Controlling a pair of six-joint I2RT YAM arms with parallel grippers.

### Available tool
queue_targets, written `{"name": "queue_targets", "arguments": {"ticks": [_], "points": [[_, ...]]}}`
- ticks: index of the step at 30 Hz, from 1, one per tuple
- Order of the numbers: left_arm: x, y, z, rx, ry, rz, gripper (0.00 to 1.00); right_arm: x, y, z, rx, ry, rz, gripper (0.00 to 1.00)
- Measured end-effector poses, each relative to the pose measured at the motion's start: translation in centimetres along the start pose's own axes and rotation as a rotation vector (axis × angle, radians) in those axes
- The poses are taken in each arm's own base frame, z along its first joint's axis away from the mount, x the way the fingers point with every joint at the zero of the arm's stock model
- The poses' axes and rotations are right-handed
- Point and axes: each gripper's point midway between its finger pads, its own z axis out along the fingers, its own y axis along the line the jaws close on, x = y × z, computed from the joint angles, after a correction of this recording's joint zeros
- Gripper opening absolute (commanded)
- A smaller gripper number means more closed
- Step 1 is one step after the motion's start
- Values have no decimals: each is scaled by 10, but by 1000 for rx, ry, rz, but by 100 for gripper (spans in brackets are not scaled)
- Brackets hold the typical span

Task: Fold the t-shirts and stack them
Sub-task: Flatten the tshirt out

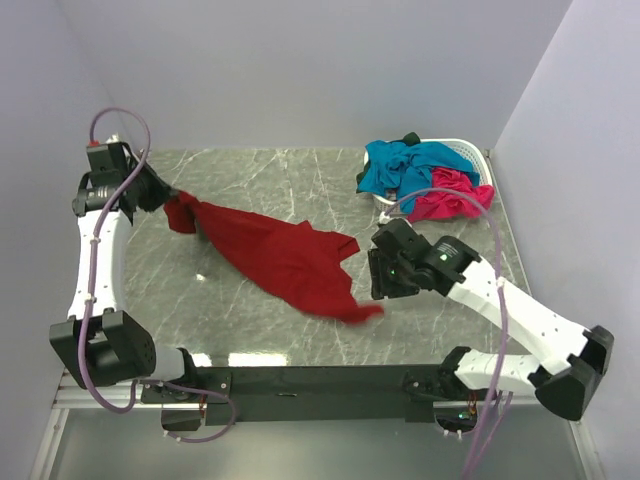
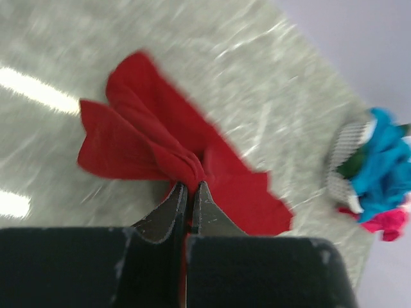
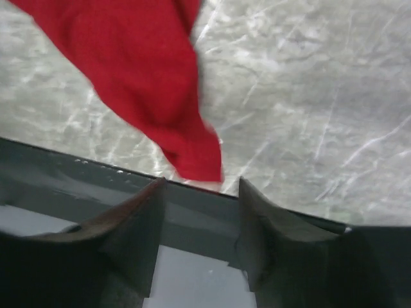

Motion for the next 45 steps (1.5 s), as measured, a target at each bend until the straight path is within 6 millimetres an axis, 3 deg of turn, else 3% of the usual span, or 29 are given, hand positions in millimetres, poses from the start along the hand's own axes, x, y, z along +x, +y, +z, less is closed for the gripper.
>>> {"name": "queue_targets", "arguments": {"ticks": [2, 4, 8, 11, 14, 18, 22, 27, 33, 39, 45], "points": [[18, 18, 4, -59, 47, -2, 0, 1, -1, 6, 22, 24, 4, 62], [26, 27, 5, -88, 68, 3, 0, -11, -1, 8, 37, 13, 17, 62], [29, 29, 0, -90, 64, 11, 0, -68, 9, 20, 8, -76, 62, 59], [30, 28, -8, -82, 48, 16, 0, -106, 25, 44, -33, -114, 68, 56], [32, 27, -12, -75, 40, 20, 0, -126, 42, 79, -72, -103, 50, 55], [42, 31, -11, -67, 56, 16, 0, -139, 64, 130, -129, -60, 9, 54], [55, 37, -8, -68, 87, 6, 0, -161, 84, 167, -174, -72, -30, 54], [67, 43, -8, -72, 111, 1, 0, -183, 97, 199, -197, -107, -75, 54], [68, 41, -15, -67, 105, 7, 0, -200, 104, 238, -182, -121, -115, 55], [72, 44, -16, -74, 117, 17, 0, -212, 104, 270, -141, -130, -121, 55], [75, 46, -16, -80, 127, 19, 0, -209, 96, 276, -100, -118, -111, 54]]}}
